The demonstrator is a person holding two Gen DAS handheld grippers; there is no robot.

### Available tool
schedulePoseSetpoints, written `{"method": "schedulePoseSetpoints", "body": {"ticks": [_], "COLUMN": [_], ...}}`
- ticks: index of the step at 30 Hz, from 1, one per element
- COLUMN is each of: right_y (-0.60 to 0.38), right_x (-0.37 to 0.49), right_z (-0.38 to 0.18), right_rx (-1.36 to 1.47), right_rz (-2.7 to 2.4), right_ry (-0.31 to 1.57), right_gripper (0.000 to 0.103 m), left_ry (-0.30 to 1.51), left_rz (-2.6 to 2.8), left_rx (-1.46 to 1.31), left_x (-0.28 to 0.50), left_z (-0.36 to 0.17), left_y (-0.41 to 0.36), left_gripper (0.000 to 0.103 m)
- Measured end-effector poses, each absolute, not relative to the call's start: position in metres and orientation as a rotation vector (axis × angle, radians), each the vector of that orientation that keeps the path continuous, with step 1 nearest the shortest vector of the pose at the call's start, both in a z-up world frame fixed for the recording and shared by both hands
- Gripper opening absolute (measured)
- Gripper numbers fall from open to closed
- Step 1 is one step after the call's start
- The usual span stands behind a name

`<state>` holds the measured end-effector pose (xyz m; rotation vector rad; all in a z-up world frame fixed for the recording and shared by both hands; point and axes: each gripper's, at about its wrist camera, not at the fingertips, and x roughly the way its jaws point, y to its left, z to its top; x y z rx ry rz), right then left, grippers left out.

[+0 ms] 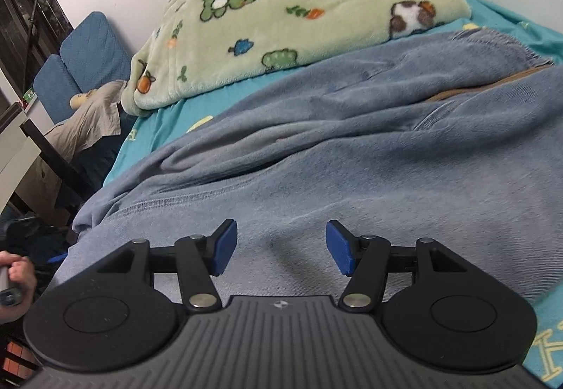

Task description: Fold clothes

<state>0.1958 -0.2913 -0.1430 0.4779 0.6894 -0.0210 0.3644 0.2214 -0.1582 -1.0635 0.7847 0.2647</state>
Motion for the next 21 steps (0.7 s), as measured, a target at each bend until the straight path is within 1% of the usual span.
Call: {"method": "schedulePoseSetpoints", "body": {"ticks": [1,3,5,6,7,9,11,12,17,21], "right_y": [-0.291,-0.289,-0.286,-0.285,-0.283,-0.281,-0.281,-0.281,-0.281,-0.282], "right_x": [0.198,0.204,0.208,0.211,0.212,0.215,0.217,0.217,0.216,0.214], "right_z": [-0.146,-0.151,-0.155,-0.156,-0.158,-0.16,-0.16,-0.16,-0.159,-0.158], "right_rx": [0.483,0.493,0.485,0.481,0.477,0.469,0.466,0.465,0.456,0.466], "right_rz": [-0.018,-0.01,-0.009,-0.008,-0.009,-0.01,-0.012,-0.012,-0.013,-0.013], "right_ry": [0.7,0.716,0.729,0.735,0.741,0.749,0.752,0.751,0.749,0.747], "right_gripper": [0.06,0.06,0.06,0.06,0.06,0.06,0.06,0.06,0.06,0.06], "left_ry": [0.776,0.757,0.738,0.727,0.721,0.723,0.708,0.694,0.583,0.514], "left_rz": [0.271,0.284,0.28,0.275,0.267,0.261,0.252,0.245,0.229,0.262], "left_rx": [-1.058,-1.047,-1.05,-1.053,-1.057,-1.041,-1.008,-0.992,-0.903,-0.893], "left_x": [0.369,0.378,0.387,0.391,0.394,0.399,0.399,0.398,0.387,0.372], "left_z": [-0.161,-0.166,-0.17,-0.173,-0.175,-0.179,-0.17,-0.164,-0.101,-0.055], "left_y": [0.223,0.228,0.23,0.231,0.232,0.23,0.228,0.227,0.234,0.25], "left_gripper": [0.037,0.036,0.033,0.028,0.018,0.015,0.012,0.001,0.001,0.001]}}
